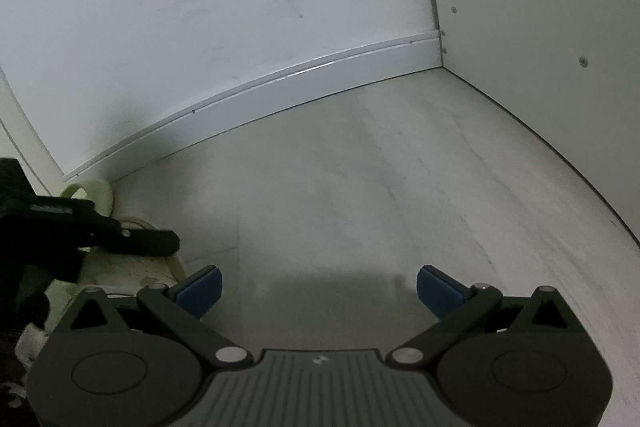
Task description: Organize scattered shoes
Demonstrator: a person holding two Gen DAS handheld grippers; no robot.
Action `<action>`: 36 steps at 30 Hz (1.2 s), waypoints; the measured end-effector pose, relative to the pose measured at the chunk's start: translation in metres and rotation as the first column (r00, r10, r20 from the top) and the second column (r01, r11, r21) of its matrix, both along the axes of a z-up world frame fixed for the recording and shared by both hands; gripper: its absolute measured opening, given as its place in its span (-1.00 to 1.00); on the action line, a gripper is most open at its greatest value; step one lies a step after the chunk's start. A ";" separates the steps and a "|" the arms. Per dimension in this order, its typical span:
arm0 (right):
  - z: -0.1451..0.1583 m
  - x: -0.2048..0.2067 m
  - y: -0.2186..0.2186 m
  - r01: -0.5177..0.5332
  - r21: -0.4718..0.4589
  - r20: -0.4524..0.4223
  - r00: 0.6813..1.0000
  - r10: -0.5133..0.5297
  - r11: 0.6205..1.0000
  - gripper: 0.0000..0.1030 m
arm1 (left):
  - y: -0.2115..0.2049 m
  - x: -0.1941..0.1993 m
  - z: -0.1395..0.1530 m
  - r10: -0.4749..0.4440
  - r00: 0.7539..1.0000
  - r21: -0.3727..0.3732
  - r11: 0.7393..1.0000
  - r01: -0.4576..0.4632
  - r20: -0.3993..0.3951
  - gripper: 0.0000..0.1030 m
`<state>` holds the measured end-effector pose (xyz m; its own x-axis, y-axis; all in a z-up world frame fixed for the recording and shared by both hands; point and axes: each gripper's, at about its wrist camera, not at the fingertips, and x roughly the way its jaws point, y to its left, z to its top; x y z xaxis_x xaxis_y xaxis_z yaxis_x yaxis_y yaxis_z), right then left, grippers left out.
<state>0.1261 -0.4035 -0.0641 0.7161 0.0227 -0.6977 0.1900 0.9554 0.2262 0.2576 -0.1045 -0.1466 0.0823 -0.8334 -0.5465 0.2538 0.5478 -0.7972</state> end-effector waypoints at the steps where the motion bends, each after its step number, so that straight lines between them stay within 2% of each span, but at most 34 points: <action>1: 0.000 0.001 0.001 -0.001 0.000 0.000 1.000 0.001 1.000 0.99 | 0.000 0.000 0.001 -0.002 1.000 0.012 1.000 0.002 0.006 -0.08; 7: 0.002 0.001 0.007 -0.014 -0.001 0.000 1.000 0.014 1.000 0.99 | 0.003 -0.001 0.002 -0.015 1.000 0.090 0.996 0.013 0.021 0.05; 15: 0.000 0.004 0.011 -0.022 -0.002 -0.002 1.000 0.022 1.000 0.99 | 0.009 -0.006 0.007 -0.032 0.999 0.112 0.993 0.028 0.040 0.18; 20: -0.001 0.007 0.015 -0.045 0.002 -0.007 0.999 0.045 0.999 0.99 | 0.003 -0.007 0.008 -0.038 0.996 0.138 0.990 0.026 0.081 0.26; 24: -0.001 0.005 0.018 -0.101 0.036 -0.004 0.995 0.102 0.994 0.99 | -0.017 0.003 0.003 -0.035 0.995 0.146 0.989 0.021 0.094 0.31; 28: 0.007 -0.013 0.015 -0.274 0.126 0.021 0.962 0.273 0.954 0.99 | -0.024 0.006 0.002 -0.033 0.994 0.142 0.990 0.018 0.104 0.33; 31: 0.015 -0.024 0.014 -0.342 0.125 0.007 0.939 0.344 0.931 0.97 | -0.026 0.006 0.002 -0.035 0.993 0.143 0.990 0.019 0.112 0.33; 32: 0.019 -0.032 0.014 -0.362 0.099 -0.016 0.931 0.365 0.927 0.96 | -0.026 0.006 0.003 -0.037 0.993 0.143 0.990 0.020 0.116 0.33; 34: 0.023 -0.038 0.014 -0.377 0.094 -0.022 0.925 0.380 0.921 0.83 | -0.026 0.005 0.004 -0.041 0.991 0.143 0.990 0.023 0.125 0.33; 36: 0.024 -0.040 0.020 -0.398 0.099 -0.015 0.916 0.402 0.912 0.45 | -0.027 0.003 0.007 -0.046 0.990 0.148 0.989 0.025 0.135 0.33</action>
<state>0.0862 -0.3834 -0.0401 0.6094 0.3672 -0.7027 -0.1945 0.9285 0.3164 0.2607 -0.1311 -0.1400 0.1368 -0.7498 -0.6474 0.3767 0.6438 -0.6660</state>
